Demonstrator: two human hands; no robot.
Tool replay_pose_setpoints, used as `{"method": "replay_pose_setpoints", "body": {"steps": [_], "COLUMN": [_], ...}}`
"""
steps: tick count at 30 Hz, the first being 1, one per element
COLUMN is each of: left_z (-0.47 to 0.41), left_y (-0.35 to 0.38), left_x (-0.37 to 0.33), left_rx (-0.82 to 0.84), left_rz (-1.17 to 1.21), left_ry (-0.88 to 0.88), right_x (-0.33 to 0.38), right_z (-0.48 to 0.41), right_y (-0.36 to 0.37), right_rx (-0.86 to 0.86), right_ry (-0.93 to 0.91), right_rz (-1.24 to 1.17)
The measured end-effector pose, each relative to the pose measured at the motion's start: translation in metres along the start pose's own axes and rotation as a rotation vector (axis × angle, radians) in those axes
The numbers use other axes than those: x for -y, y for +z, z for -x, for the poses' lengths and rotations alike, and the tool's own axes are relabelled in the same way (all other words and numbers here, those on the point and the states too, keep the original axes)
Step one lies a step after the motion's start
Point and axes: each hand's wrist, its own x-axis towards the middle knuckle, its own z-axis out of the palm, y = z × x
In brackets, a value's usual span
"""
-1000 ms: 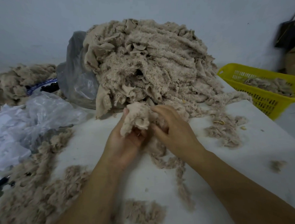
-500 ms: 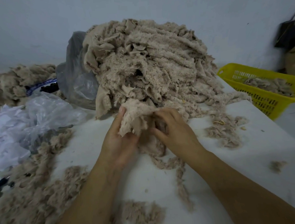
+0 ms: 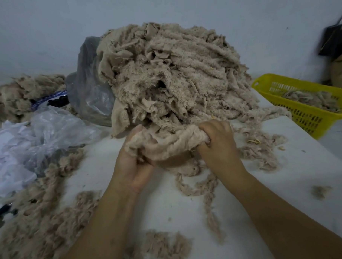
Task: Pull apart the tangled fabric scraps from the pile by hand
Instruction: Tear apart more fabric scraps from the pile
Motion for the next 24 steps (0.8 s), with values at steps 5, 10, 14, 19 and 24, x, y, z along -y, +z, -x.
{"method": "replay_pose_setpoints", "body": {"steps": [5, 10, 14, 19, 24], "left_z": [0.008, 0.010, 0.007, 0.005, 0.002], "left_y": [0.009, 0.011, 0.007, 0.009, 0.002], "left_x": [0.022, 0.023, 0.013, 0.009, -0.004], "left_rx": [0.027, 0.063, 0.043, 0.006, -0.130], "left_rz": [-0.947, -0.846, -0.449, -0.136, 0.070], "left_ry": [0.038, -0.063, -0.068, -0.059, -0.021], "right_x": [0.008, 0.002, -0.005, -0.008, -0.017], "right_z": [0.002, 0.002, -0.001, -0.002, -0.005], "right_y": [-0.001, 0.002, 0.007, 0.009, 0.009], "right_rx": [0.005, 0.035, 0.116, 0.196, 0.183], "right_ry": [-0.074, 0.025, 0.168, 0.242, 0.307], "right_rz": [-0.001, -0.010, 0.109, 0.165, 0.092]}}
